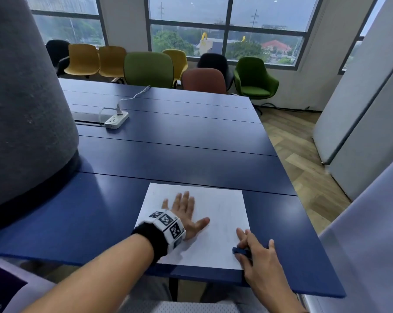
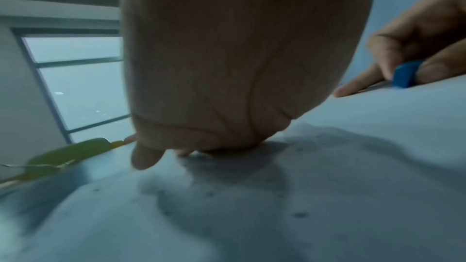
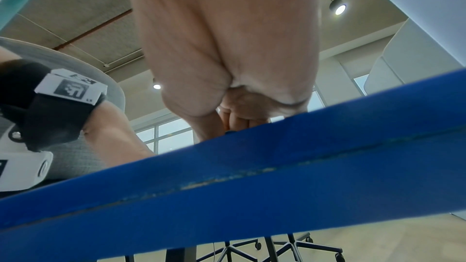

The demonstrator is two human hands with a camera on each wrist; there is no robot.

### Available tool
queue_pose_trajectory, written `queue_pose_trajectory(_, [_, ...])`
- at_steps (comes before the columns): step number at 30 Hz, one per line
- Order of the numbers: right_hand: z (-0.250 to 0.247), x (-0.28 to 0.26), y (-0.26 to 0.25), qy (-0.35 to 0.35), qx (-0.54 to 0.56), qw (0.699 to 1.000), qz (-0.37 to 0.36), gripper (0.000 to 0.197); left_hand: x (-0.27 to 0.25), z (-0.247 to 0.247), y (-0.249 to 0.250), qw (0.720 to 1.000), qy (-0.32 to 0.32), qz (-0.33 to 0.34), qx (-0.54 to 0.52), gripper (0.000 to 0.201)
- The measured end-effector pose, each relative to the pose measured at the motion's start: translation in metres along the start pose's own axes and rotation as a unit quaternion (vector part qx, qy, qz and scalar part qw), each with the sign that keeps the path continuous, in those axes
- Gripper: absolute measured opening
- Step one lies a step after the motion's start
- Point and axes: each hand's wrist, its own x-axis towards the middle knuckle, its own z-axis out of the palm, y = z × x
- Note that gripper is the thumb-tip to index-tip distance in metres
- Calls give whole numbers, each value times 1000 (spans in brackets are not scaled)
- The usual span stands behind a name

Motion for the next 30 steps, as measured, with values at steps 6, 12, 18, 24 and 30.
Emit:
queue_pose_trajectory(6, [1, 4, 3, 5, -7, 1000, -4, 41, -2, 1, 30, 994, 21, 104, 19, 83])
queue_pose_trajectory(12, [9, 7, 13, 17, 9, 1000, -16, 38, -1, 4, 30, 990, -16, 137, 15, 78])
queue_pose_trajectory(18, [10, 6, 12, 25, 32, 999, -28, 16, 0, -12, -15, 1000, 20, -2, -14, 91])
queue_pose_trajectory(24, [2, 9, 8, 2, -10, 999, -50, 18, -4, -31, 1, 996, -29, 82, -22, 113])
queue_pose_trajectory(30, [-40, 44, -16, 47, -83, 986, -138, 10, 4, -38, 8, 998, -28, 57, -2, 124])
